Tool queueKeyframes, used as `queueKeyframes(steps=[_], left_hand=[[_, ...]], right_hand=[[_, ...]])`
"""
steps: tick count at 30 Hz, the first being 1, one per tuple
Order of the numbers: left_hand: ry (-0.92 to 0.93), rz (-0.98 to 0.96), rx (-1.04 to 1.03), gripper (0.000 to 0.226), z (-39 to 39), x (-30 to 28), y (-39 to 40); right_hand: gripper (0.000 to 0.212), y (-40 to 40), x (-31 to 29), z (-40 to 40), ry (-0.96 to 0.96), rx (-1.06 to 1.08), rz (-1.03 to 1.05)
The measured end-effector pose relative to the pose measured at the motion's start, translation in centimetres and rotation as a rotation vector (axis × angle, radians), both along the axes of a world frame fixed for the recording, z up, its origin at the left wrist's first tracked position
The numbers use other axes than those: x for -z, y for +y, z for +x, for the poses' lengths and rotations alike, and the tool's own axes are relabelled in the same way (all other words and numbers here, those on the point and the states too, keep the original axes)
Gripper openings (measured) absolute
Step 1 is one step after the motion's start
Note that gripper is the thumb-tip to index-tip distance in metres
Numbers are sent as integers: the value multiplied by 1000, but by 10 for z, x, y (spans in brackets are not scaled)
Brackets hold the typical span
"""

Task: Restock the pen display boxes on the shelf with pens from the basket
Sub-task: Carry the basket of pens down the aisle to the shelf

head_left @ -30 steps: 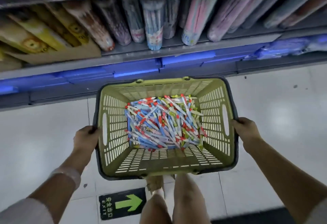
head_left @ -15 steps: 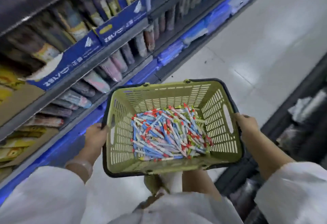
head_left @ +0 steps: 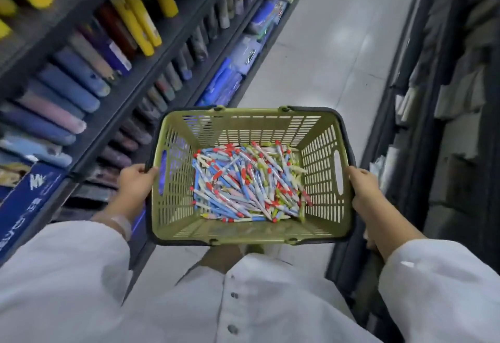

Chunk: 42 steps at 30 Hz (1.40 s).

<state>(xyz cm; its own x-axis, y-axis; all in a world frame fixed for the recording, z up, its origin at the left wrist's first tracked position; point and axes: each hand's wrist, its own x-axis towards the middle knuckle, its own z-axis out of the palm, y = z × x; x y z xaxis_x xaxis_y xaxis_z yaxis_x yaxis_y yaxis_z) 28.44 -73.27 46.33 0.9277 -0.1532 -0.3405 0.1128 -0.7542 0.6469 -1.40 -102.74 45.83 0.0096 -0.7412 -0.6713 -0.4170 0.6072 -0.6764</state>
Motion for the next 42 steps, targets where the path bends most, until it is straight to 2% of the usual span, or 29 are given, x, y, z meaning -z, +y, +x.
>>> queueKeyframes(steps=[1, 4, 9, 12, 14, 20, 24, 28, 35, 39, 42], left_hand=[[-4, -20, 10, 6, 11, -2, -32], [-22, -35, 114, 26, 51, 2, -124], [31, -24, 296, 19, 127, 38, -297], [60, -18, 389, 27, 161, 49, -407], [87, 0, 426, 30, 178, 48, -478], [84, -27, 544, 10, 218, 36, -692], [114, -52, 515, 10, 241, 44, -830], [141, -52, 455, 10, 266, 50, -956], [162, -107, 381, 12, 324, 36, -1152], [181, -167, 332, 29, 371, 44, -1278], [178, -144, 353, 30, 416, 46, -1378]], right_hand=[[8, -24, -3, 5, -14, 31, -10], [17, -96, -7, 22, -34, 111, -30], [17, -232, 4, 54, 28, 211, -51], [30, -314, 2, 73, 64, 280, -8], [29, -368, -5, 83, 80, 328, 0], [16, -534, -21, 108, 86, 419, -15], [30, -661, -14, 129, 50, 452, -20], [22, -800, -12, 157, 28, 413, 19], [21, -1028, -35, 228, 46, 351, -5], [29, -1159, -29, 283, 56, 343, -31], [28, -1251, -24, 327, 76, 354, -18]])
